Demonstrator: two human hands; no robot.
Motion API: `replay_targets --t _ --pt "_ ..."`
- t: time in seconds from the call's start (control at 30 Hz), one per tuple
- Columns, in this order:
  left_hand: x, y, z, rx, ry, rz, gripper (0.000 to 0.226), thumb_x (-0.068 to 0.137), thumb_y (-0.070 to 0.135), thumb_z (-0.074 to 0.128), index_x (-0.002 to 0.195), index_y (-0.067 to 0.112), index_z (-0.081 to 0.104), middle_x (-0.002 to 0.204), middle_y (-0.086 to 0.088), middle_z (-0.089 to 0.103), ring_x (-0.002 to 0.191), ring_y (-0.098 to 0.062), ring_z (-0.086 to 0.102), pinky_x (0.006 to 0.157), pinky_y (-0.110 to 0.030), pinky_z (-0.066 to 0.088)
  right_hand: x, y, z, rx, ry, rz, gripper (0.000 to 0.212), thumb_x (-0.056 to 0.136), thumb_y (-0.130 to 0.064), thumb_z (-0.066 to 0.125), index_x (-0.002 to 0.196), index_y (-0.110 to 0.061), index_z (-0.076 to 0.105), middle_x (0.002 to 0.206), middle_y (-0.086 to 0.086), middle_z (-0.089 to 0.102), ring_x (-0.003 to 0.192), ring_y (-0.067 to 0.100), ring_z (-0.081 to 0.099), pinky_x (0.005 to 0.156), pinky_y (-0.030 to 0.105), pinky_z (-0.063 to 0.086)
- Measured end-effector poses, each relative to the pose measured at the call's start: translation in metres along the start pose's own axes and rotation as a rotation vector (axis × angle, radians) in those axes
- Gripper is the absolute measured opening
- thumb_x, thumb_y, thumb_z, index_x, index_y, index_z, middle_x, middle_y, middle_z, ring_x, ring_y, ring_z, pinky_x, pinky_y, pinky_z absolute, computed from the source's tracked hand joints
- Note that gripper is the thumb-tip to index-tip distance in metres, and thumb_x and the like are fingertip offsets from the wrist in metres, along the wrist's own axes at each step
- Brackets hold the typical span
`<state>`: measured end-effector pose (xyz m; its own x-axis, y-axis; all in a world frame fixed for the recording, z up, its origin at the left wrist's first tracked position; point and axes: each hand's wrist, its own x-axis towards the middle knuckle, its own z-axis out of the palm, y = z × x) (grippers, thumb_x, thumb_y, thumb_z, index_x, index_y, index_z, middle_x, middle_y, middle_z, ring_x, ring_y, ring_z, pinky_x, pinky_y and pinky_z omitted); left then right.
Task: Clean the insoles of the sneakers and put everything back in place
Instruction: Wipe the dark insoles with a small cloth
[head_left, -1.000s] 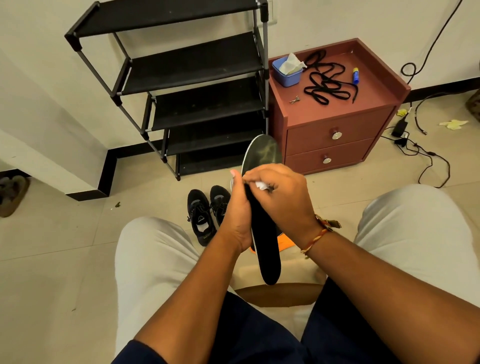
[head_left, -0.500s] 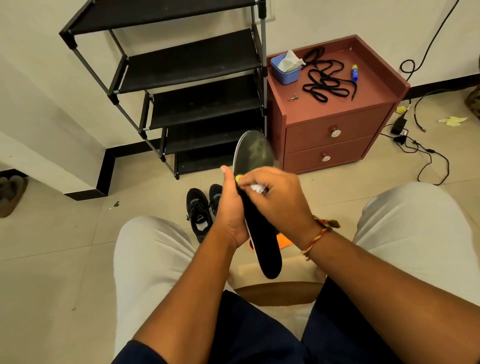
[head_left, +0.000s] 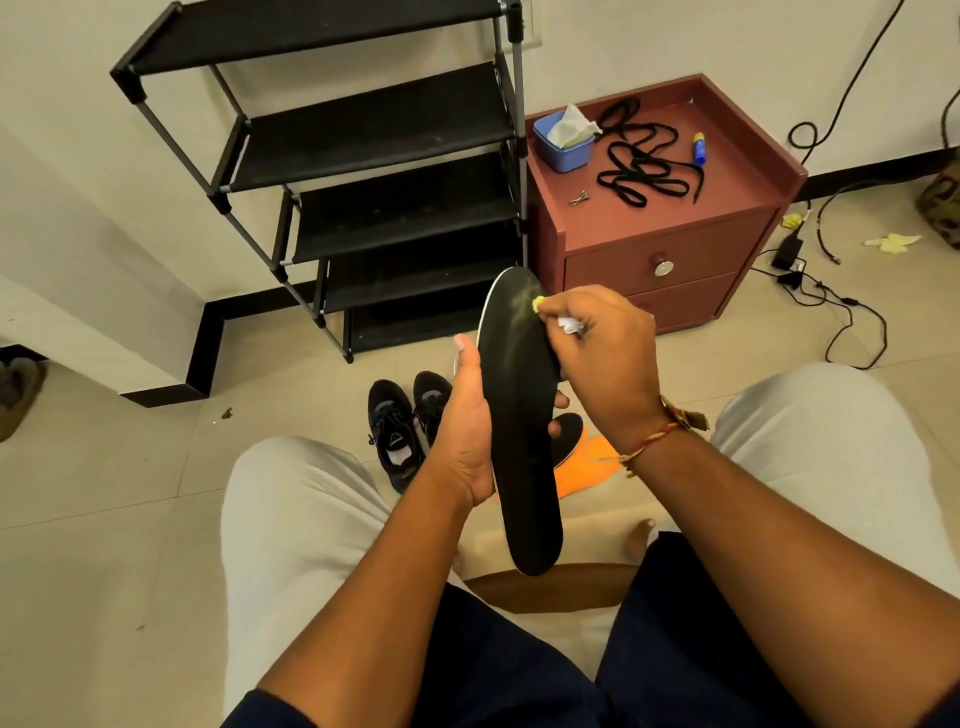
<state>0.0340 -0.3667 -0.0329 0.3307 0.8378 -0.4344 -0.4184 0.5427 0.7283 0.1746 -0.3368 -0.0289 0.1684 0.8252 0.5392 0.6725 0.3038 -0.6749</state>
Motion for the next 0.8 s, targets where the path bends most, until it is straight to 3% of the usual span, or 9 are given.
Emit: replay_targets --t 0.17,0.27,0.4,0.6,0.7,0.8 --pt "0.0 -0.001 -0.002 0.005 0.037 0.019 0.085 0.091 0.08 0.024 0.123 0.016 0.071 0.112 -0.016 0.069 0.092 -0.025 0.066 0.078 -0.041 0.05 -0.011 -0.009 0.002 0.079 -0.039 0.022 0.011 0.09 -0.009 0.07 0.098 -0.011 0.077 0.096 0.0 0.073 0.091 0.01 0.066 0.082 0.019 0.055" --pt "-0.002 0.004 -0.004 -0.005 0.103 0.021 0.085 0.09 0.082 0.024 0.112 0.02 0.078 0.123 -0.016 0.07 0.111 -0.028 0.069 0.096 -0.043 0.053 -0.032 -0.031 0.013 0.139 -0.135 -0.063 0.009 0.089 -0.007 0.07 0.094 -0.01 0.077 0.093 0.0 0.073 0.089 0.009 0.066 0.083 0.027 0.055" --pt "-0.005 0.007 -0.007 -0.047 0.139 0.031 0.09 0.089 0.083 0.025 0.1 0.014 0.082 0.126 -0.018 0.068 0.119 -0.029 0.066 0.111 -0.044 0.044 -0.047 -0.048 0.02 0.174 -0.206 -0.141 0.012 0.09 -0.007 0.067 0.093 -0.011 0.077 0.094 0.001 0.074 0.091 0.011 0.067 0.087 0.03 0.054" --pt "-0.007 0.004 0.002 0.037 0.098 0.024 0.08 0.092 0.078 0.021 0.107 0.026 0.079 0.119 -0.013 0.072 0.107 -0.026 0.071 0.093 -0.043 0.054 -0.024 -0.028 0.012 0.041 -0.091 -0.14 0.013 0.088 -0.005 0.068 0.097 -0.009 0.076 0.097 0.004 0.073 0.095 0.018 0.065 0.089 0.031 0.053" --pt "-0.006 0.0 0.006 0.053 0.05 0.024 0.083 0.094 0.078 0.023 0.118 0.016 0.073 0.11 -0.018 0.068 0.088 -0.027 0.064 0.075 -0.039 0.049 -0.006 -0.009 0.003 0.03 0.003 -0.014 0.012 0.087 -0.007 0.071 0.097 -0.01 0.077 0.095 0.002 0.072 0.092 0.014 0.066 0.086 0.028 0.054" --pt "-0.005 -0.003 0.008 0.035 0.006 0.008 0.087 0.094 0.078 0.022 0.112 0.012 0.076 0.102 -0.019 0.066 0.079 -0.027 0.053 0.07 -0.037 0.045 0.001 0.0 -0.005 0.059 0.037 0.092 0.011 0.088 -0.008 0.071 0.096 -0.012 0.077 0.093 -0.001 0.072 0.089 0.01 0.066 0.083 0.028 0.056"
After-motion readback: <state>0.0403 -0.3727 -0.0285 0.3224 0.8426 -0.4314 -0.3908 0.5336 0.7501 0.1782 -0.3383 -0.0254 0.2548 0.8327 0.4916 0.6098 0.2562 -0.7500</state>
